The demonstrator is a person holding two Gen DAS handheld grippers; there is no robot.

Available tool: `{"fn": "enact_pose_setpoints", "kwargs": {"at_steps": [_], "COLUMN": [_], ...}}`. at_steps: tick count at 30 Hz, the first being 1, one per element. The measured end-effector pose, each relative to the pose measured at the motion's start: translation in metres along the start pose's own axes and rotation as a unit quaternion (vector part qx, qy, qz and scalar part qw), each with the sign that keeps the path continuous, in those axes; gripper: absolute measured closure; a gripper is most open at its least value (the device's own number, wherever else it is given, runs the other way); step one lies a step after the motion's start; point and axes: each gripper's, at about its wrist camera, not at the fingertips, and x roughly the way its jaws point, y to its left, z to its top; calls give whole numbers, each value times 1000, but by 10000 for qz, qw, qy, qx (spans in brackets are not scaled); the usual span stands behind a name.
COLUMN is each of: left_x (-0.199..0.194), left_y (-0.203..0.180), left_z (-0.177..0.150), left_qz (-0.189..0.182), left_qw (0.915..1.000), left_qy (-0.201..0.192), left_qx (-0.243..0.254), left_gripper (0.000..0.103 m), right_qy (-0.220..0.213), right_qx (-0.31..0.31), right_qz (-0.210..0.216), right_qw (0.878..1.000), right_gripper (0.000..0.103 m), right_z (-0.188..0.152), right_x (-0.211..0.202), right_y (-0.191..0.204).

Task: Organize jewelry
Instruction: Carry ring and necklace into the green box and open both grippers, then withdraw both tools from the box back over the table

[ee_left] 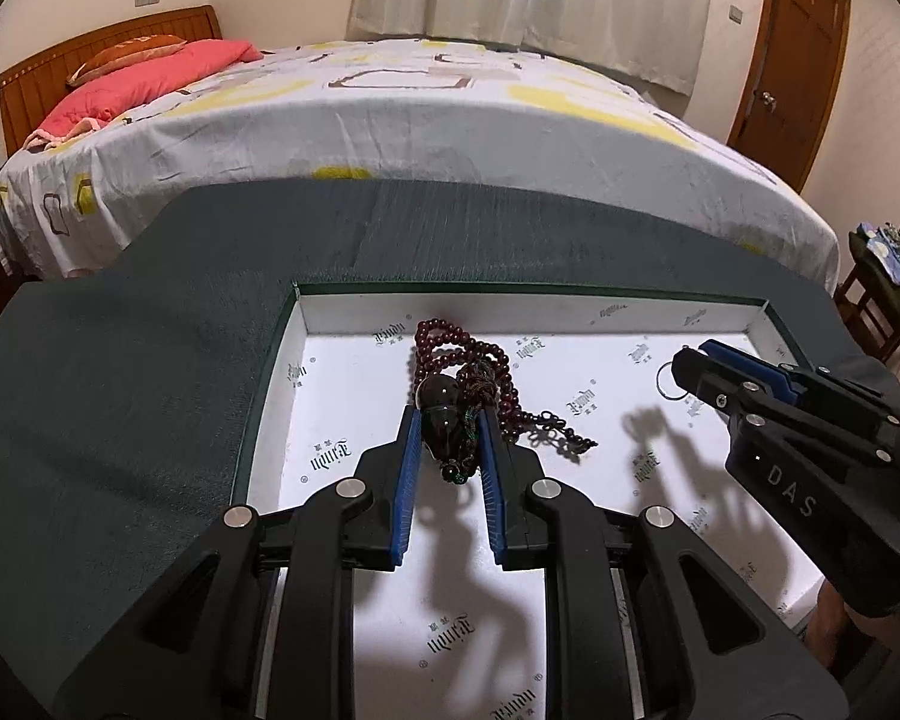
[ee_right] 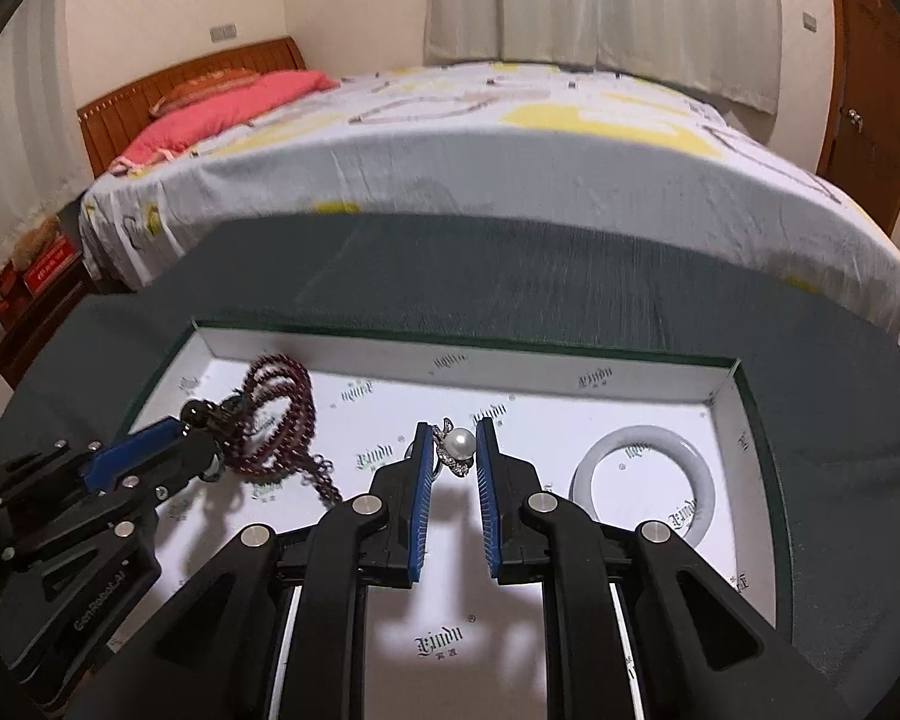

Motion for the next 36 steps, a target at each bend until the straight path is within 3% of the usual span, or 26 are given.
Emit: {"fn": "enact_pose_setpoints", "kwargs": {"at_steps": [6,16,18,19,20,22,32,36], "left_x": [17,19,20,21,21,21,-11,-40], "left_y": [4,4,3,3,3,4,5,2], "left_z": [-1,-2,-2,-3,-3,-3,-3,-7], "left_qz": [-5,57,49,41,55,52,-61,-89], "left_qw": [9992,9992,9991,9990,9990,9991,9998,9992], "left_qy": [375,402,423,444,438,418,-11,-362], "left_qx": [-108,-56,-50,-52,-57,-70,-167,-144], "left_gripper": [84,79,71,66,62,60,39,38], "right_qy": [349,684,711,711,682,642,-27,-326], "right_qx": [-39,-30,-31,-24,-19,-16,188,315], "right_qz": [-92,-95,-86,-83,-86,-82,19,69], "right_qw": [9993,9976,9974,9974,9976,9979,9998,9989], "right_gripper": [88,87,81,71,65,63,62,62], "right_z": [2,2,3,3,3,3,0,-6], "right_x": [12,22,23,22,21,20,-19,-51], "right_y": [3,2,2,2,2,2,-7,-15]}}
